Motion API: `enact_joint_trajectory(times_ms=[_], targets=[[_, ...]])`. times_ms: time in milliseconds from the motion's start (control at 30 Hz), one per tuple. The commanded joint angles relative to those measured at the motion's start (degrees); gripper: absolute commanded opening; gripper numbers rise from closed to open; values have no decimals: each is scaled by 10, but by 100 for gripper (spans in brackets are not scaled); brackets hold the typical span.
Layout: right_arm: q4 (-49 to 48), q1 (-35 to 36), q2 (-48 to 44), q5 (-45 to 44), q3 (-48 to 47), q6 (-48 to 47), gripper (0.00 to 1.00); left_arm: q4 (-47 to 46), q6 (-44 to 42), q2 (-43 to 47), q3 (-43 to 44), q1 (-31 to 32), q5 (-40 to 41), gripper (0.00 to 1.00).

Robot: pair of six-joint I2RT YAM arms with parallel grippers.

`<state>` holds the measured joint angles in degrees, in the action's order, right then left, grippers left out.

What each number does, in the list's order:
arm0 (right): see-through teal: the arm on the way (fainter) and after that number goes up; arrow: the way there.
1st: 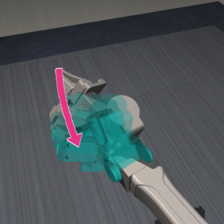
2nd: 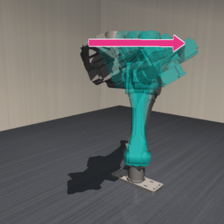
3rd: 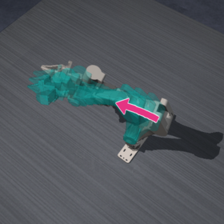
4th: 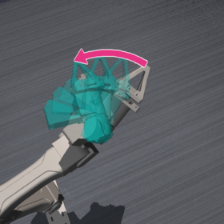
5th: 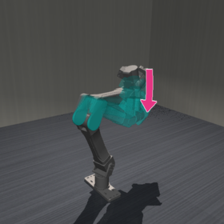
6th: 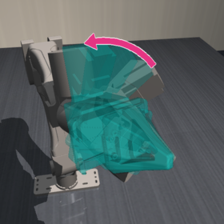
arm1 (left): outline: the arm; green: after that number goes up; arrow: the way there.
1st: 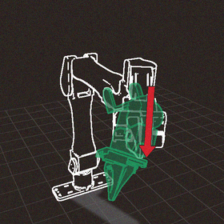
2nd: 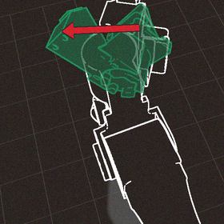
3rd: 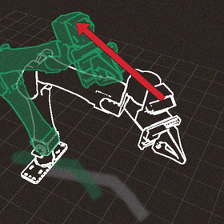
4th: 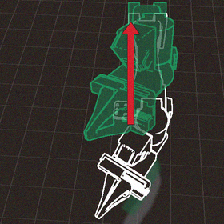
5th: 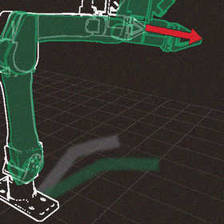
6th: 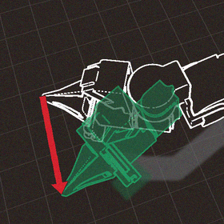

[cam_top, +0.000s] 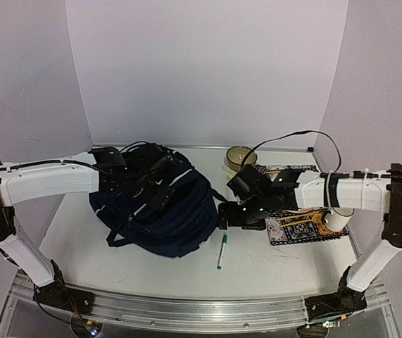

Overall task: Pack the student bag
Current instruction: Pick up the lower front pocket of the student bag.

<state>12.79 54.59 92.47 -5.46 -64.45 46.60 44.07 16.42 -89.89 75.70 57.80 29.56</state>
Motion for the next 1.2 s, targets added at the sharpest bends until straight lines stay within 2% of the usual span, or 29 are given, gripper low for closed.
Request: enact_joint_trajectory(times_ms=[0,167,333,433,533,767,967,1167], targets=[[41,30,45,-4,-22,39,85,1,4,7,18,-9,42,65],[49,53,97,8,-42,61,76,3,2,-6,26,-12,26,50],[59,66,143,2,-52,80,61,5,-4,-6,42,-16,20,24],[60,67,165,-2,-57,84,54,6,-5,2,52,-18,20,15],[62,68,184,-6,-63,89,47,8,-7,10,64,-21,20,1],[74,67,219,-15,-66,95,30,29,-8,15,104,-29,11,0],[86,67,179,-55,-46,102,1,56,6,12,147,-41,-18,0],[91,67,100,-69,-49,103,0,62,29,8,181,-62,-71,0]])
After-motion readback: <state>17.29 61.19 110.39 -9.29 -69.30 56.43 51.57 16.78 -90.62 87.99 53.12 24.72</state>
